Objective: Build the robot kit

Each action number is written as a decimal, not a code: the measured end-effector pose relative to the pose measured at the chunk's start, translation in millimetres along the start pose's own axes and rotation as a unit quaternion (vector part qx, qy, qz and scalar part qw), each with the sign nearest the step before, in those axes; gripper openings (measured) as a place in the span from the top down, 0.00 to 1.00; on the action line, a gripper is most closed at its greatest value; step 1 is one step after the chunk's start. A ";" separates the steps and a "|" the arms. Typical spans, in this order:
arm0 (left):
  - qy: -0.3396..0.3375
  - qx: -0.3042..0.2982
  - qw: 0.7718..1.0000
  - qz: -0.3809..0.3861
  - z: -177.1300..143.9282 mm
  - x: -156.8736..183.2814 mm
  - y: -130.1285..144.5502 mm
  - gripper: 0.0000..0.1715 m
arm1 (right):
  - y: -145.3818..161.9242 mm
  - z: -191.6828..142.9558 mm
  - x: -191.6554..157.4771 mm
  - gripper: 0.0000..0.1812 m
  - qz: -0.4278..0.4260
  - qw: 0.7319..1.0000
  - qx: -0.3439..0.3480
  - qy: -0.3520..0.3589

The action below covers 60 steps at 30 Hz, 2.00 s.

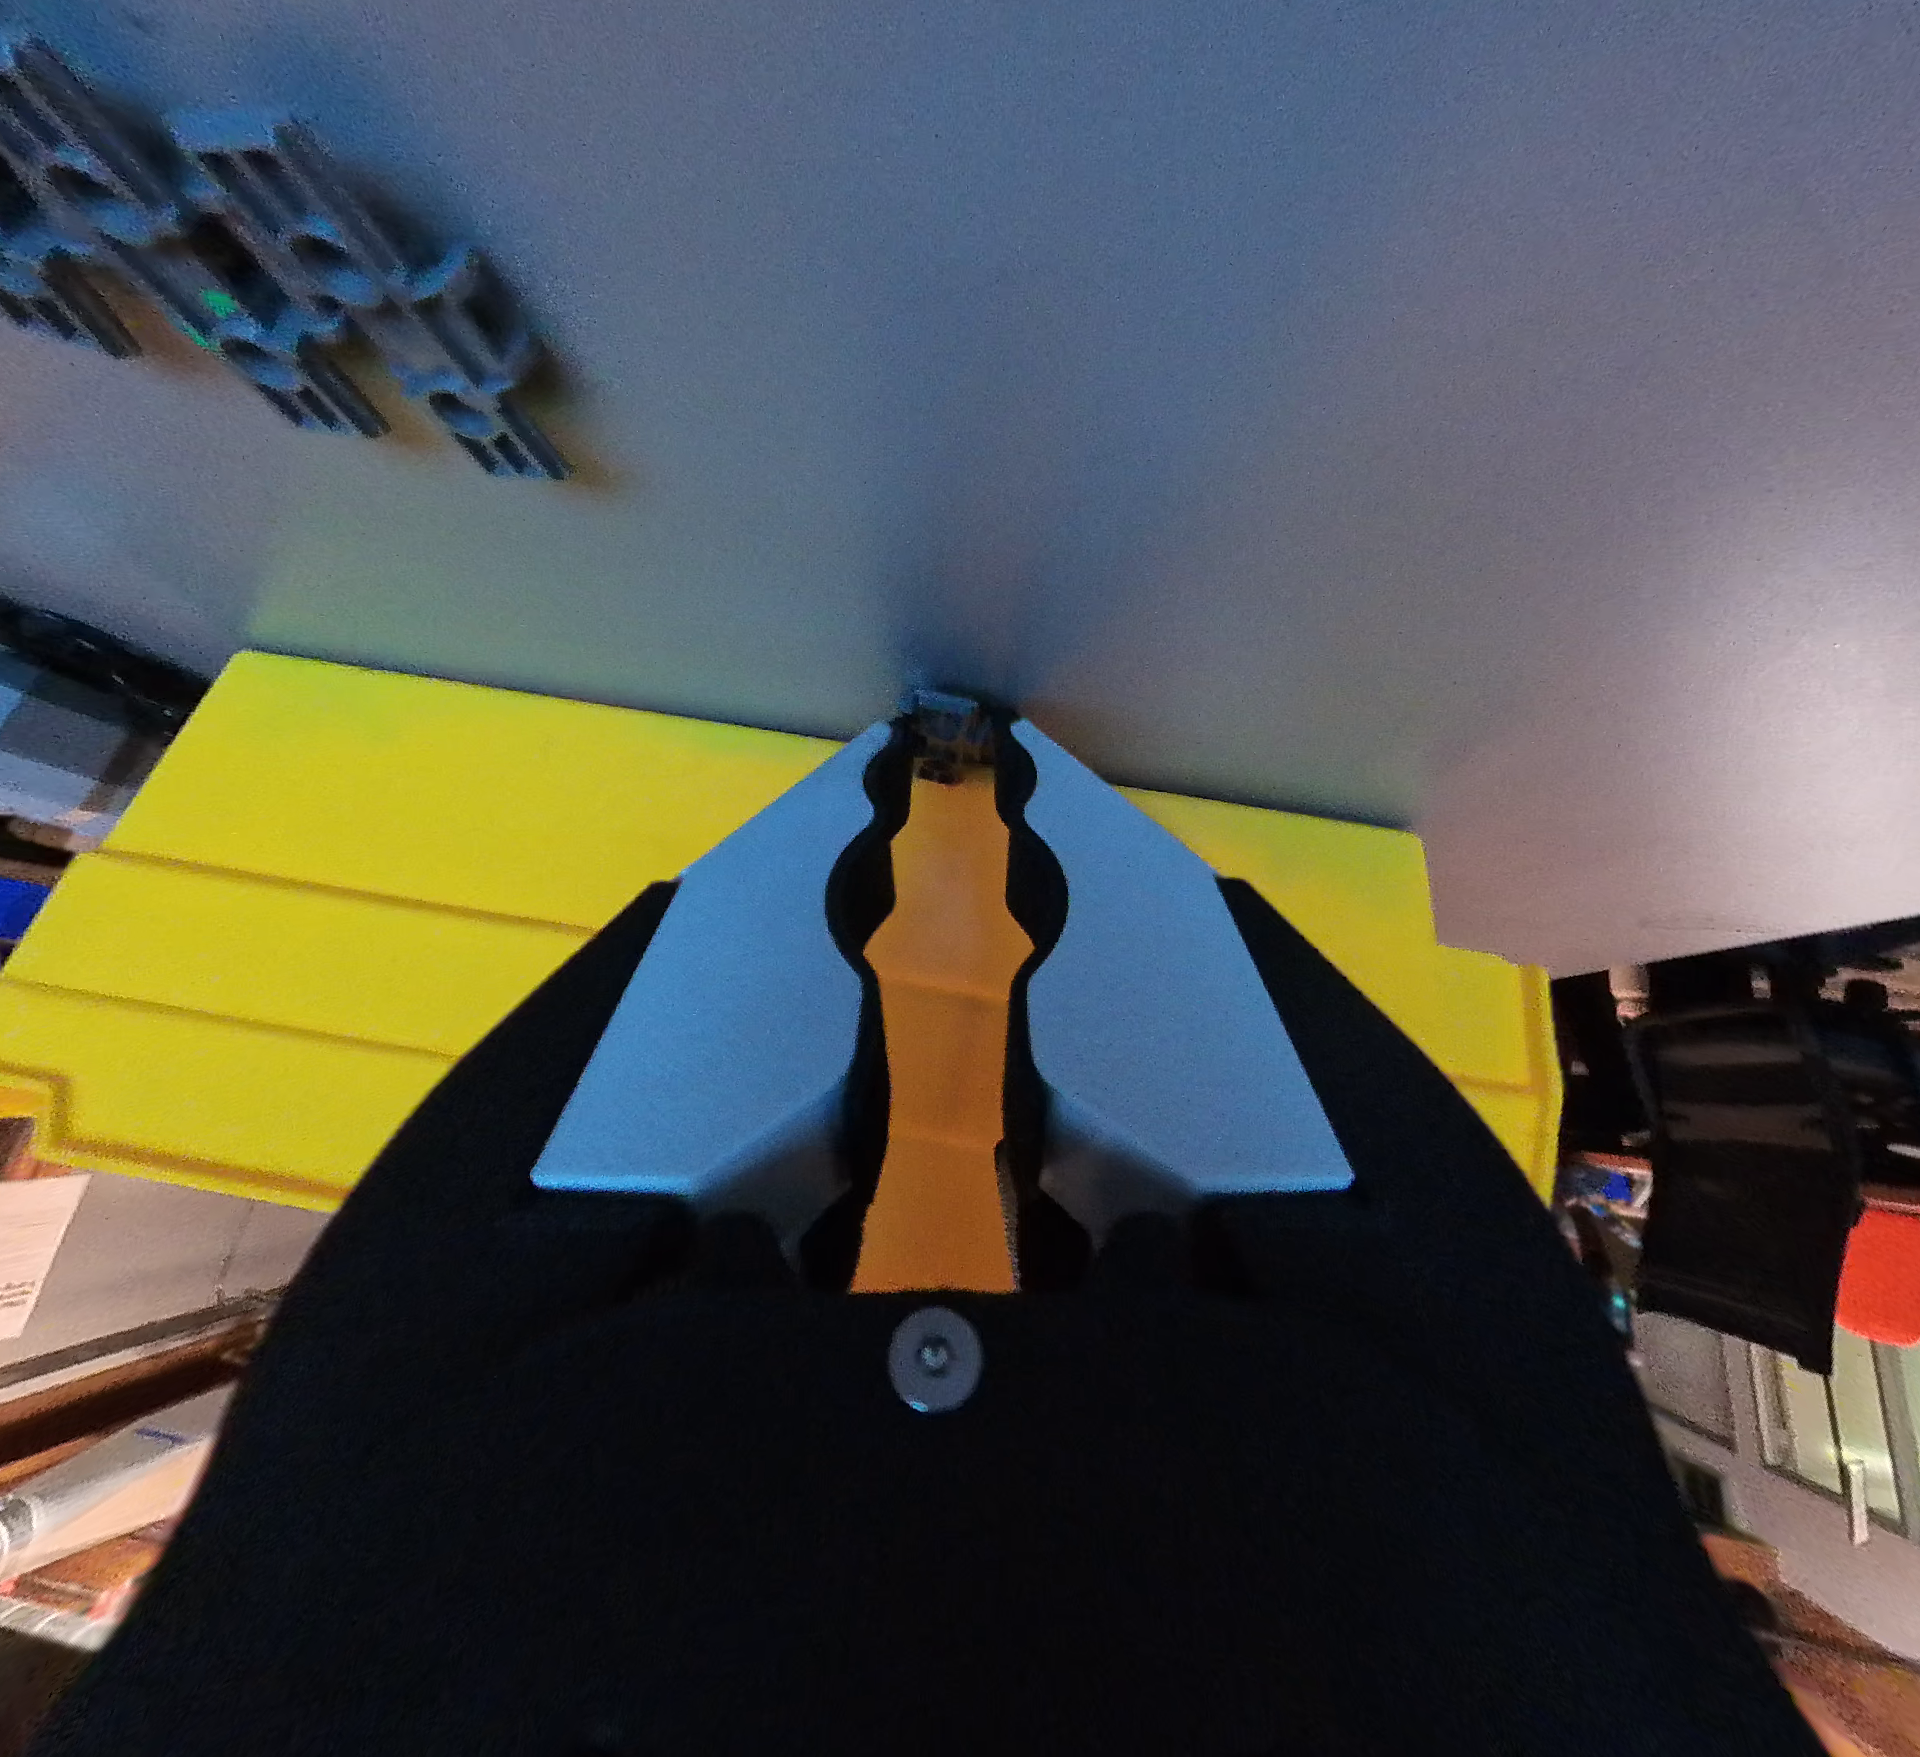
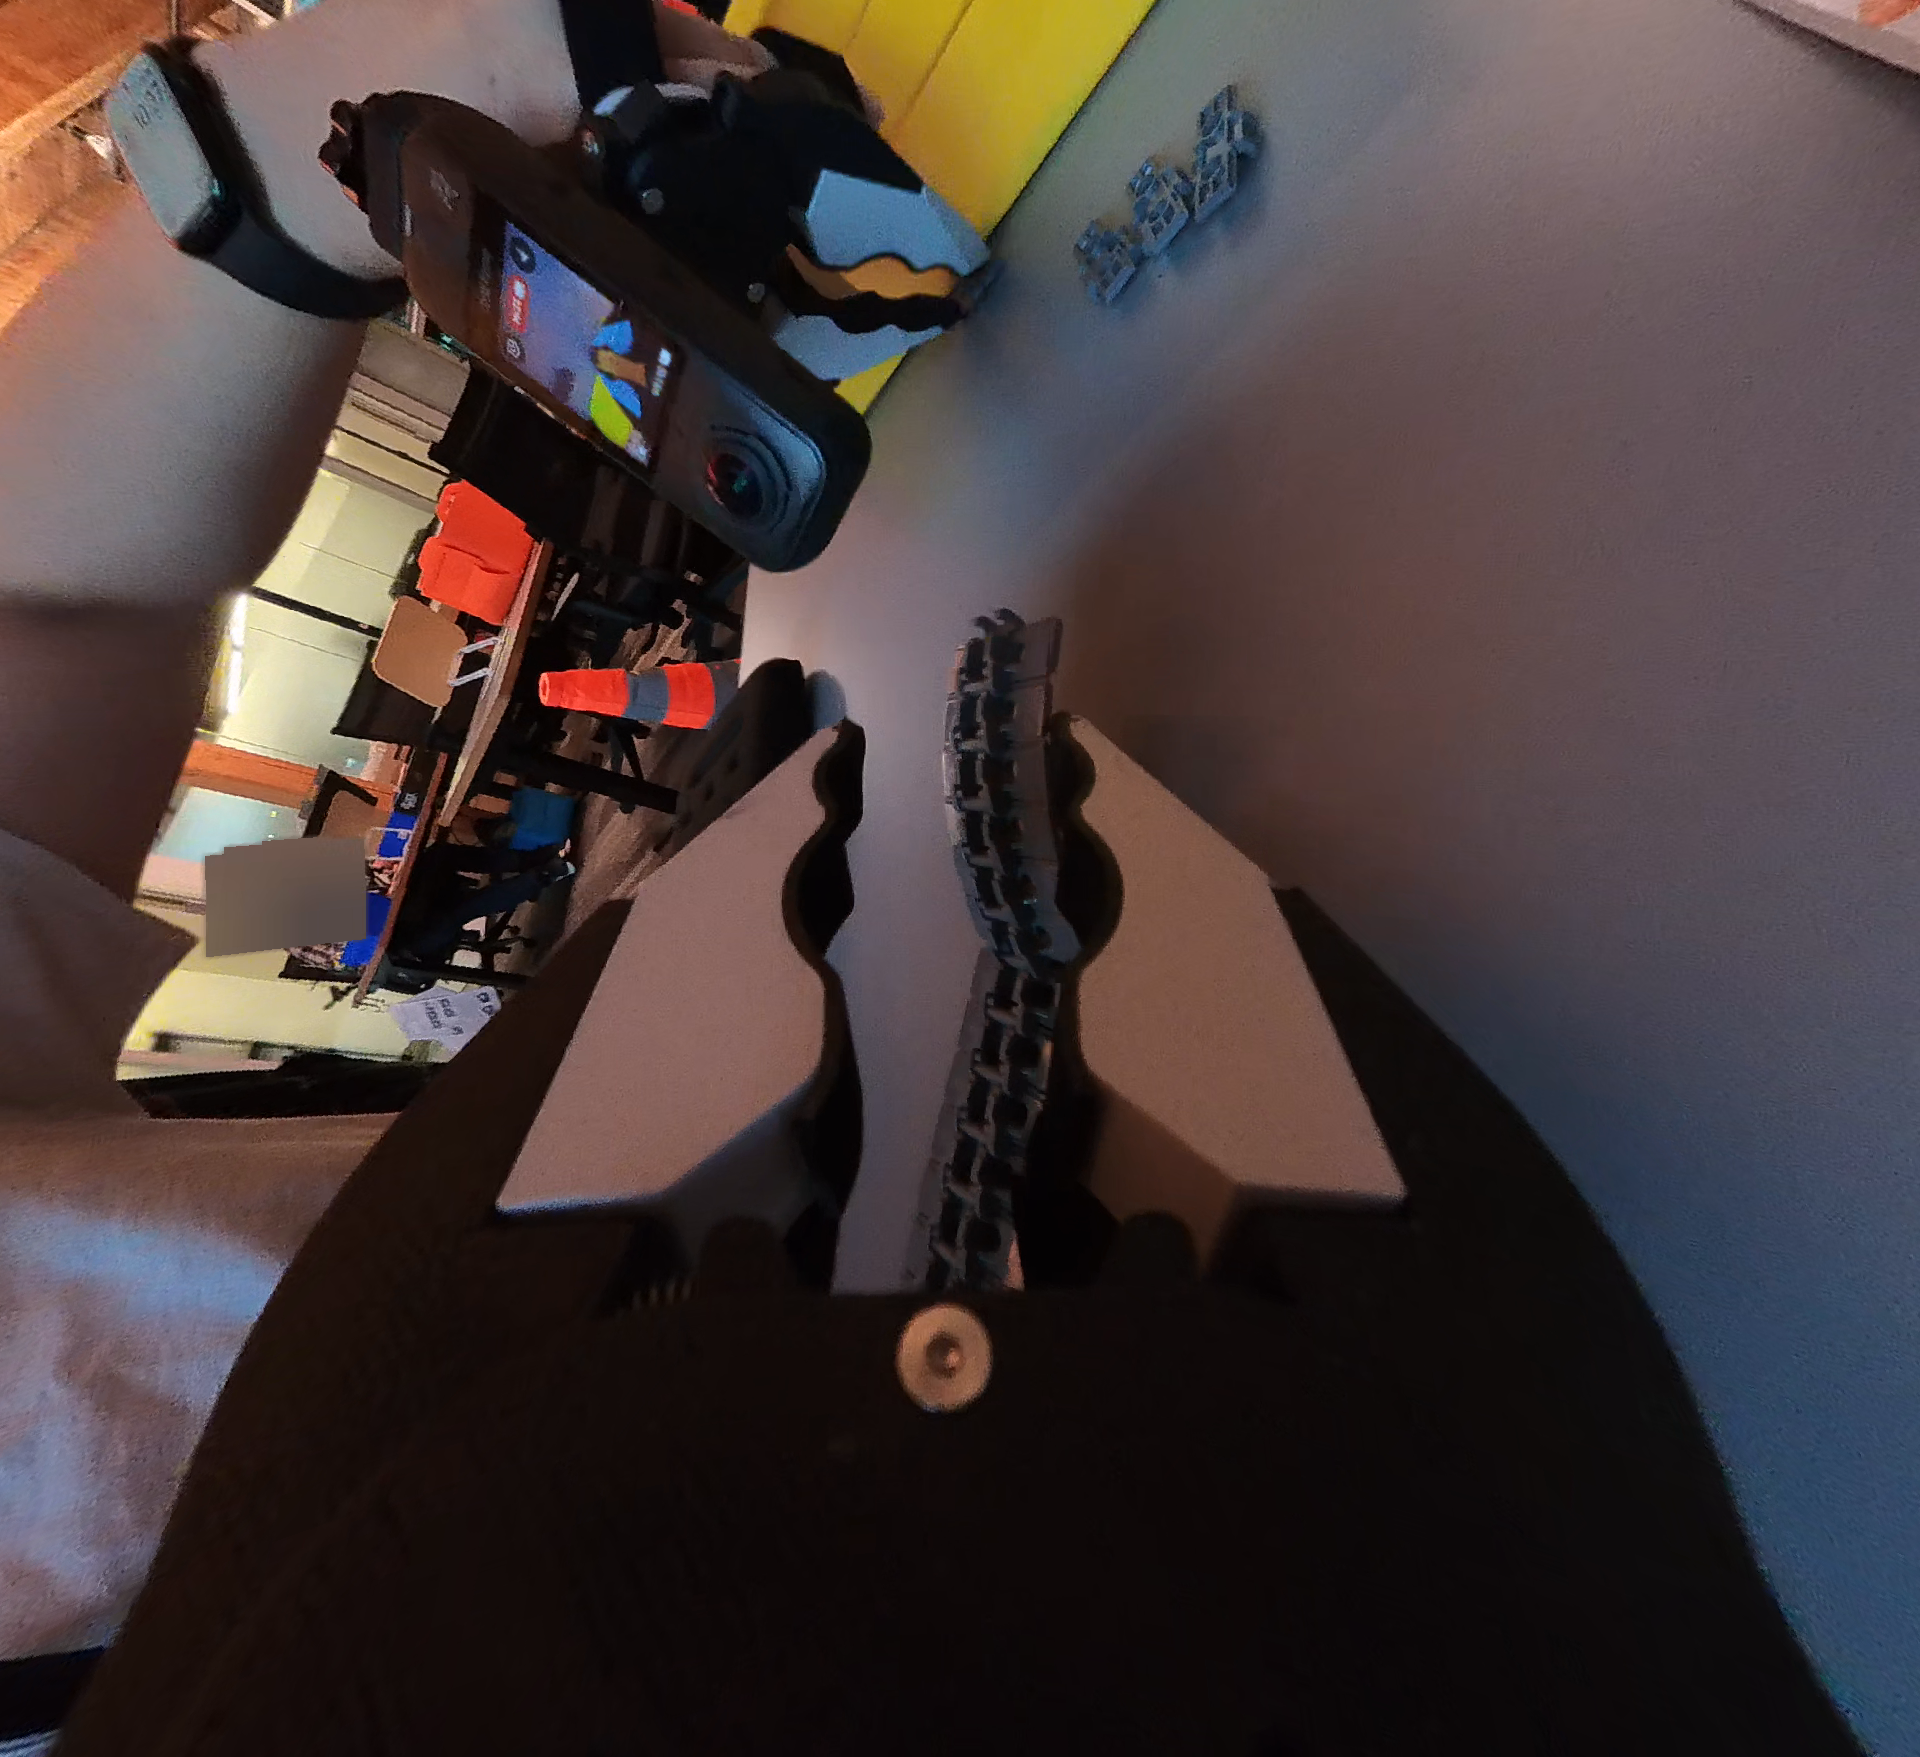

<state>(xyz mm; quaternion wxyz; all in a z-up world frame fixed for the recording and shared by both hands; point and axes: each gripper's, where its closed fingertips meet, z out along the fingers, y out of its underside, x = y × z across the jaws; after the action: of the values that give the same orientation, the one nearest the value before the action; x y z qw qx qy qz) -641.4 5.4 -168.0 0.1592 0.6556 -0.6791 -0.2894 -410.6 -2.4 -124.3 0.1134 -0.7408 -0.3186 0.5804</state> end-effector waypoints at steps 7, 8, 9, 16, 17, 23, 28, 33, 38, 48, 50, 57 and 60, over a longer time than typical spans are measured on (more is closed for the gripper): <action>0.022 0.104 0.986 -0.130 -26.6 -5.5 -18.6 0.93 | 1.9 -5.2 -2.2 0.81 -0.007 1.000 -0.007 -0.004; 0.036 0.161 0.970 -0.181 -40.5 -6.6 -27.7 0.93 | 0.3 -6.6 -3.2 0.81 -0.013 1.000 -0.004 -0.006; 0.053 0.223 0.945 -0.234 -57.7 -8.4 -36.6 0.93 | -1.1 -7.7 -3.6 0.81 -0.020 1.000 -0.001 -0.005; 0.286 0.702 0.564 -0.327 -251.3 15.1 -80.1 0.92 | -5.1 -2.0 -71.6 0.70 -0.321 0.944 0.031 -0.076; 0.304 0.730 0.525 -0.315 -265.3 20.0 -79.5 0.93 | -0.7 -2.9 -96.1 0.69 -0.333 0.933 0.041 -0.130; 0.341 0.793 0.447 -0.237 -295.6 46.5 -86.5 0.93 | 0.1 -12.7 -131.9 0.81 -0.148 0.943 0.050 -0.296; 0.336 0.811 0.429 -0.211 -302.5 49.9 -87.6 0.93 | 9.7 -15.1 -143.8 0.83 -0.086 0.927 0.011 -0.366; 0.338 0.821 0.422 -0.185 -307.6 53.0 -89.4 0.94 | 23.6 -14.9 -156.6 0.91 -0.074 0.906 -0.025 -0.415; 0.350 0.831 0.380 -0.205 -309.2 35.1 -83.2 0.93 | 9.3 -18.7 -157.9 1.00 -0.124 0.911 0.027 -0.392; 0.197 0.832 0.335 -0.396 -267.1 -15.5 -86.5 0.87 | -31.4 -19.1 -98.4 1.00 -0.163 0.961 0.124 -0.185; 0.221 0.829 0.328 -0.395 -262.5 -16.4 -93.2 0.87 | -29.6 -15.8 -93.2 1.00 -0.150 0.965 0.118 -0.182; 0.240 0.821 0.345 -0.385 -253.6 -12.5 -98.6 0.97 | -20.2 -6.5 -87.3 1.00 -0.153 0.970 0.088 -0.166; 0.242 0.823 0.345 -0.381 -252.5 -11.1 -100.1 0.94 | -18.2 -3.1 -84.3 1.00 -0.151 0.972 0.081 -0.159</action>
<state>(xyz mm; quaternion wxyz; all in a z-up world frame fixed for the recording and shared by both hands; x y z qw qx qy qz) -410.1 -27.6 -29.0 -0.4308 0.6860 -0.1841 0.5567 -424.3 -38.6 -47.1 0.2073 -0.5707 -0.3928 0.6906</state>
